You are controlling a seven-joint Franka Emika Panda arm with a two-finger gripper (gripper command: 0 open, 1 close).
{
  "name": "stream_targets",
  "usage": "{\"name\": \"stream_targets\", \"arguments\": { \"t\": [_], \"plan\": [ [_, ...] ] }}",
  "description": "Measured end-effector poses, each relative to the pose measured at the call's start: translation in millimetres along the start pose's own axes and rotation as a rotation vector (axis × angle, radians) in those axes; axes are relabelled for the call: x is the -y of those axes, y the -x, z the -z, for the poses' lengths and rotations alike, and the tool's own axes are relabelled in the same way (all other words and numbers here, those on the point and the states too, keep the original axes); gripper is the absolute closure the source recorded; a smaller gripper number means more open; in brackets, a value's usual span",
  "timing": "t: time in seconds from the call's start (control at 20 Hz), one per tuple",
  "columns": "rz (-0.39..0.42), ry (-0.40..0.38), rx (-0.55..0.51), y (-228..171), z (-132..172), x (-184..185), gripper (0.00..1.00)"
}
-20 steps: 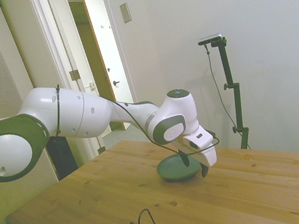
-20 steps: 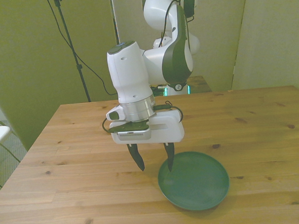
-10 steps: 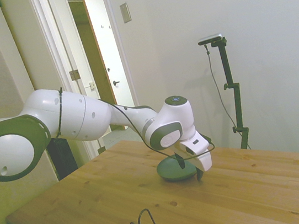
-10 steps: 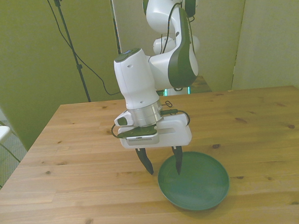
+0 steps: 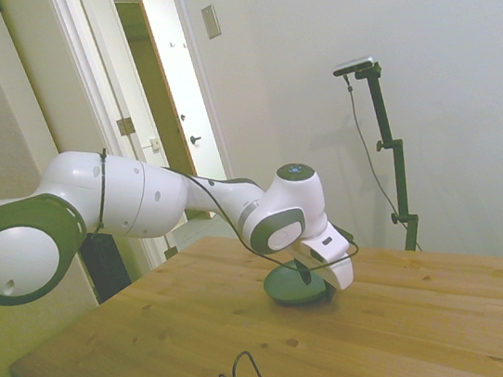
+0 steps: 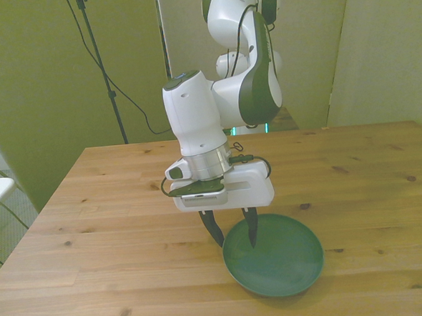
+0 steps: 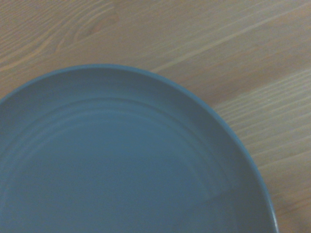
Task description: Load the plate
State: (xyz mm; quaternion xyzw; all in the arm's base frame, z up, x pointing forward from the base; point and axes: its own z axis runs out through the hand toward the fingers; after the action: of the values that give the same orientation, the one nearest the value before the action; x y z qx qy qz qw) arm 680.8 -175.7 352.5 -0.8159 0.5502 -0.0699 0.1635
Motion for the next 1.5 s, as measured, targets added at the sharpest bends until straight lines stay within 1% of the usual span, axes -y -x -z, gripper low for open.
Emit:
{"name": "stream_targets", "arguments": {
  "t": [0.6,1.1,1.25,1.5],
  "plan": [
    [-0.006,0.002,0.006,-1,-5,-2,1.0],
    [-0.007,-0.006,-0.003,-3,0,0,1.0],
    [-0.004,-0.007,-0.009,-3,7,0,1.0],
    [0.023,0.003,-0.041,-1,34,4,1.0]
  ]
}}
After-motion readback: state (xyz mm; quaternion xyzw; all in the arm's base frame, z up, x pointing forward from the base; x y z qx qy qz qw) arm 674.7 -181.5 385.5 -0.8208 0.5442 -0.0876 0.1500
